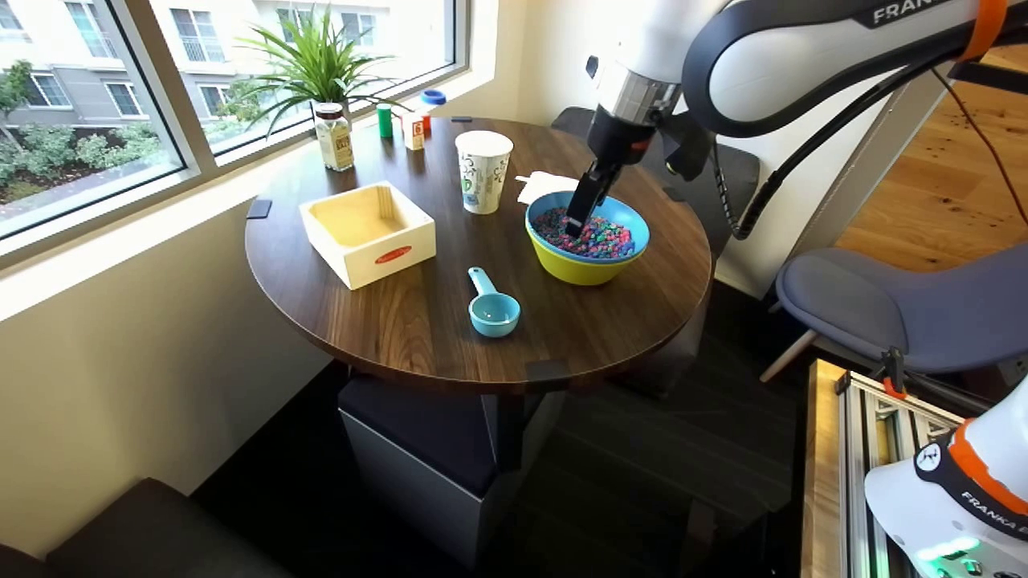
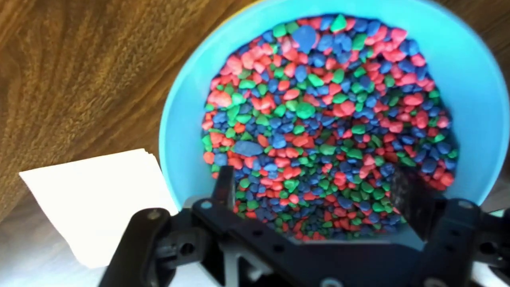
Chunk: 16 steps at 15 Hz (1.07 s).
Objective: Move some objects from the blue bowl to the white spoon
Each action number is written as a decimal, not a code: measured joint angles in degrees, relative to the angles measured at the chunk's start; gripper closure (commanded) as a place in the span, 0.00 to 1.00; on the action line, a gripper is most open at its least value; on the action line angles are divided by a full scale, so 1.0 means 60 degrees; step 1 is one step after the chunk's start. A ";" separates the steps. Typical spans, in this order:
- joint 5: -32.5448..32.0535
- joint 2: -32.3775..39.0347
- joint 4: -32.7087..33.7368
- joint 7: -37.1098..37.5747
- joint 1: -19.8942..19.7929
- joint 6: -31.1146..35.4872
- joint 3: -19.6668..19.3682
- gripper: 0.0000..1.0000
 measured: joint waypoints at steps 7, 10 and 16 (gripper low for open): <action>0.0004 0.0392 -0.0002 0.0047 -0.0009 0.0661 -0.0023 0.73; 0.0004 0.0417 0.0002 0.0091 -0.0009 0.0757 -0.0024 0.96; 0.0004 0.0409 0.0081 0.0136 -0.0018 0.0886 -0.0053 0.97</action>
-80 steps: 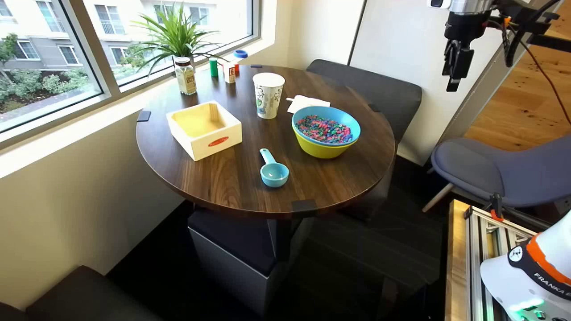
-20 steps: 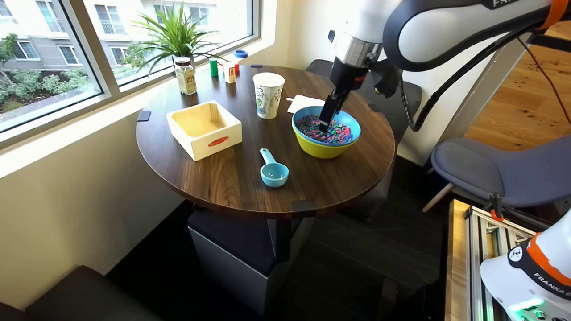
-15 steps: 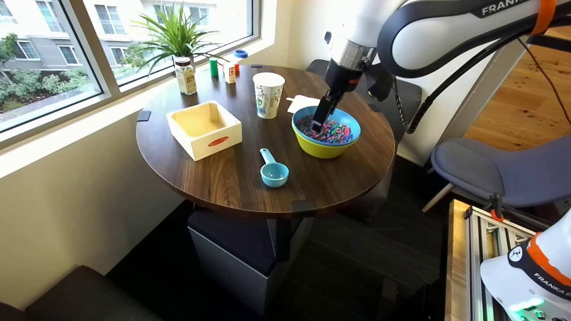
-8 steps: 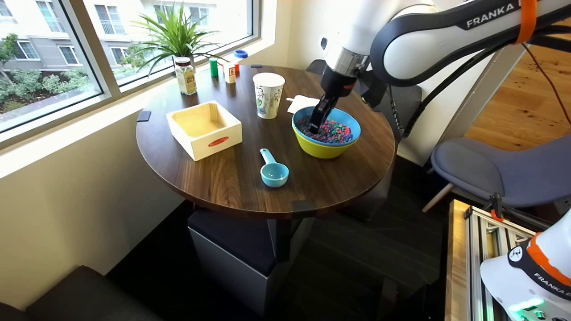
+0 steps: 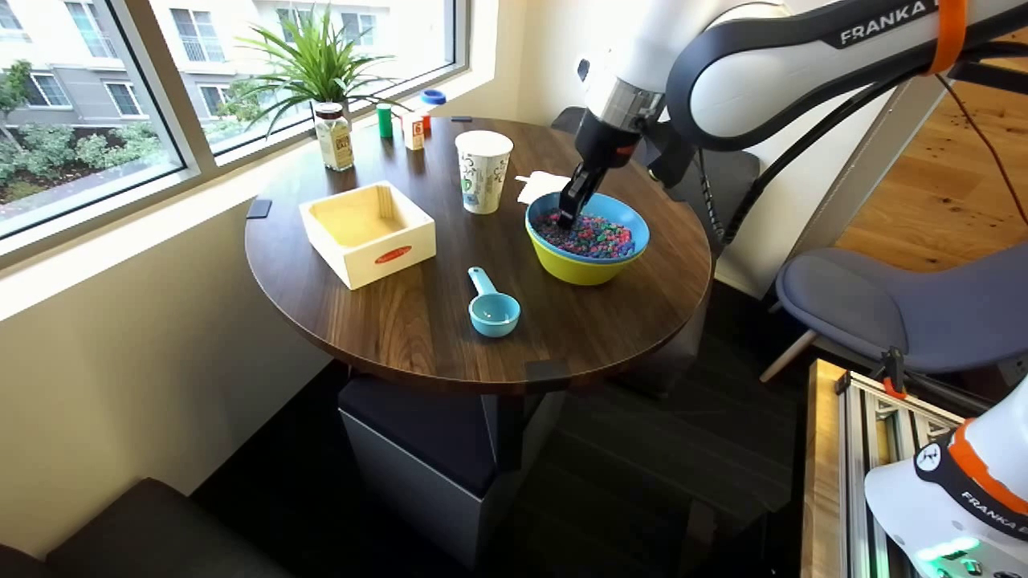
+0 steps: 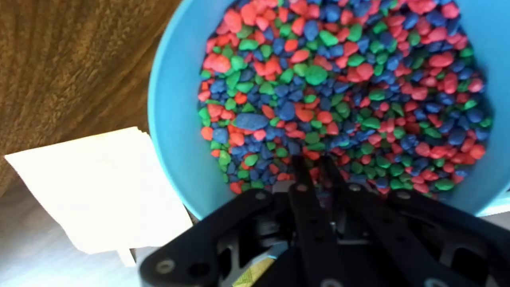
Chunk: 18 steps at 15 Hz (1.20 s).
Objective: Move some objects from the blue bowl to the white spoon
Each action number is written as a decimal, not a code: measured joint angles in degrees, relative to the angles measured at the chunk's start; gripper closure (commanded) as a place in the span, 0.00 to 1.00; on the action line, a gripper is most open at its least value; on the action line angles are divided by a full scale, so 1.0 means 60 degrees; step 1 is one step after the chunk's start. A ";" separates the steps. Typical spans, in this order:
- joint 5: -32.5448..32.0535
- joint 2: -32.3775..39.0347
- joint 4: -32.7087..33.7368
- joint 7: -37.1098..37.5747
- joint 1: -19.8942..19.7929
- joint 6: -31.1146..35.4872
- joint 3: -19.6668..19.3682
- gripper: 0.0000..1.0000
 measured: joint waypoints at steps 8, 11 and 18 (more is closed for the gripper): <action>0.0000 -0.0091 0.0137 0.0043 -0.0010 0.0009 -0.0019 0.97; 0.0000 -0.0187 0.0237 0.0112 -0.0042 0.0009 -0.0044 0.97; -0.0020 -0.0579 0.0235 0.0184 -0.0505 0.0008 -0.0577 0.89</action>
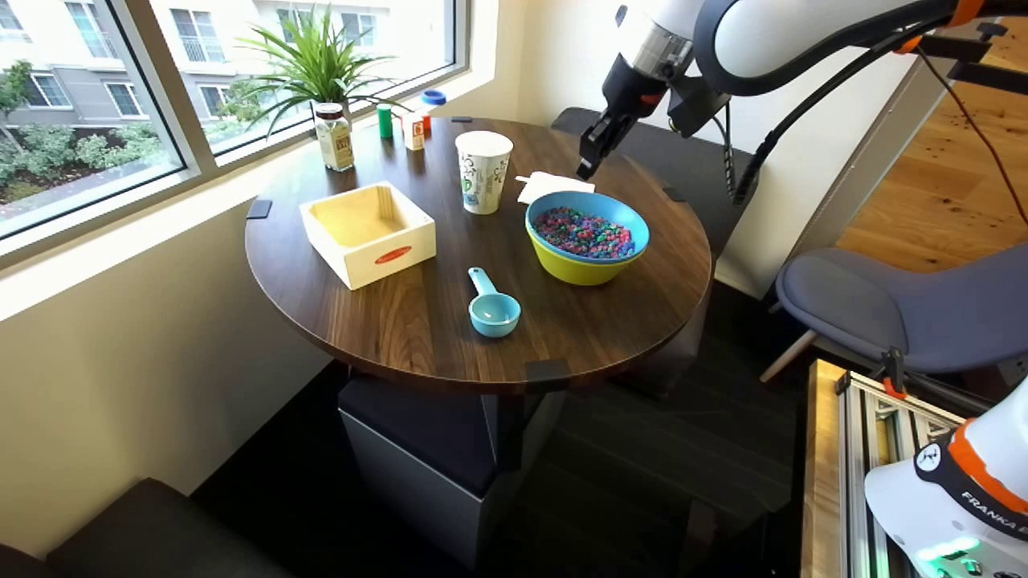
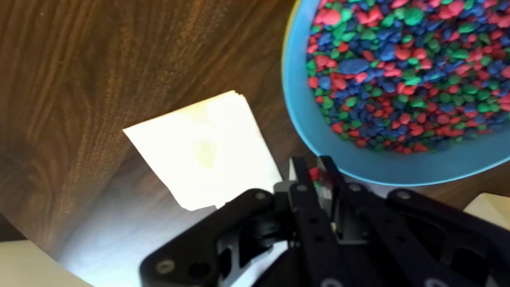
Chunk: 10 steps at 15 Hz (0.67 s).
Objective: Move some objects from the blue bowl to the white spoon
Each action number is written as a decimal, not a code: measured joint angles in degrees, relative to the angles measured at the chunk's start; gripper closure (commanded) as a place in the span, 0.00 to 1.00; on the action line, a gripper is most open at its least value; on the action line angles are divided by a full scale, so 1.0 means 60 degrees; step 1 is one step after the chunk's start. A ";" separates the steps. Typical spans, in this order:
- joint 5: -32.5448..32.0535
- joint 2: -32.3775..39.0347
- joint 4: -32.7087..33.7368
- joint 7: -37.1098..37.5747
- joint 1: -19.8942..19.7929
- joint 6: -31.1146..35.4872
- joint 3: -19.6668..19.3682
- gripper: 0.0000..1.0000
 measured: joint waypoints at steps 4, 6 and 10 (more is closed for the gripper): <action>-0.0008 0.0056 -0.0008 0.0013 -0.0150 0.0000 -0.0140 0.97; -0.0004 0.0059 -0.0001 0.0013 -0.0156 0.0000 -0.0155 0.97; 0.0086 0.0325 0.0086 -0.0207 -0.0389 0.0012 -0.0445 0.97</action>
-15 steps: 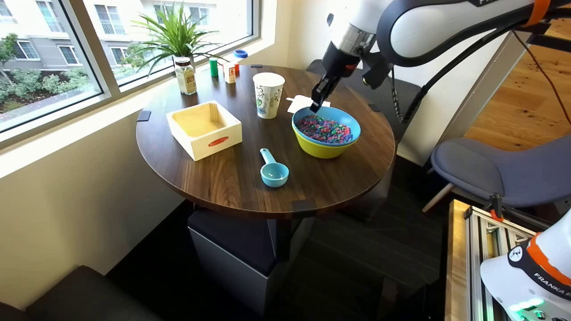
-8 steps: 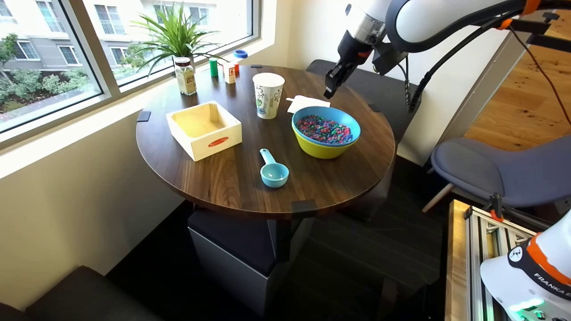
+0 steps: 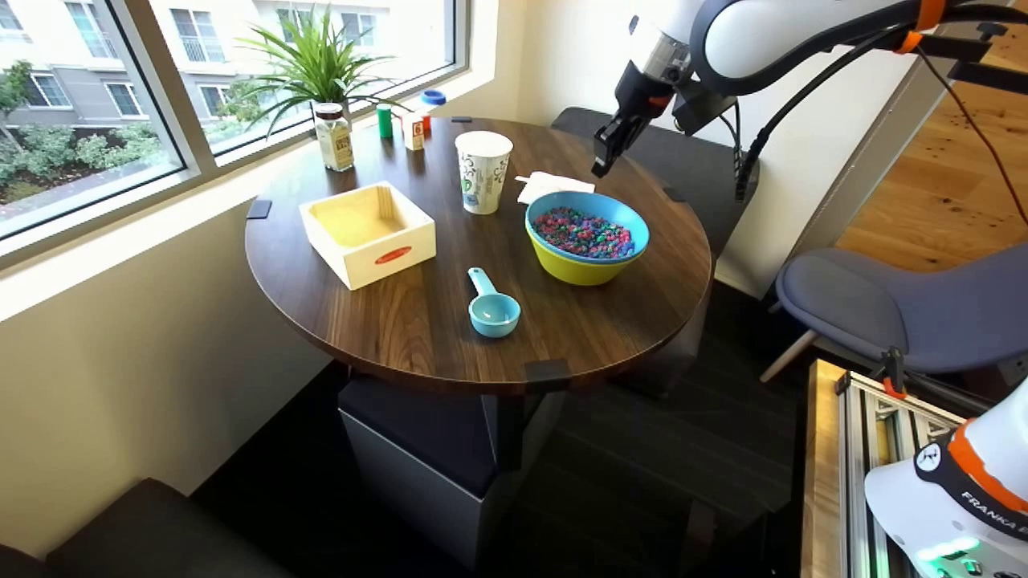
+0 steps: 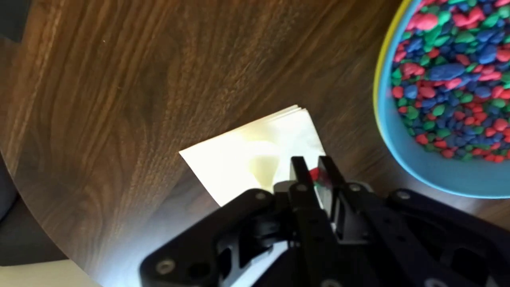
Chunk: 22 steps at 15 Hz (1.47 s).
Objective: Move some objects from the blue bowl to the white spoon
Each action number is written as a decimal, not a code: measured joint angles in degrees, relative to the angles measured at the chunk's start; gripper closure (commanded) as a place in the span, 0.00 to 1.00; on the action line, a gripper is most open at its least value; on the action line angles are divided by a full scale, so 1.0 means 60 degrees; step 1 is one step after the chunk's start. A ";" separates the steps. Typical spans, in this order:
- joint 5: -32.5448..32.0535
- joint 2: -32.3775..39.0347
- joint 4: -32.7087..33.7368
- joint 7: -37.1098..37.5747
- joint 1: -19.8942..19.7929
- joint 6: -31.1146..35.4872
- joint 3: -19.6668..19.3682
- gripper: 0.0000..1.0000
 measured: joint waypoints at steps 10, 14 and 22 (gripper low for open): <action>0.1432 0.1281 0.0653 -0.2191 -0.0395 0.0756 -0.0180 0.97; 0.1756 0.1770 0.1102 -0.2727 -0.0447 0.0758 -0.0135 0.97; 0.1864 0.2424 0.1660 -0.3022 -0.0624 0.0757 0.0053 0.96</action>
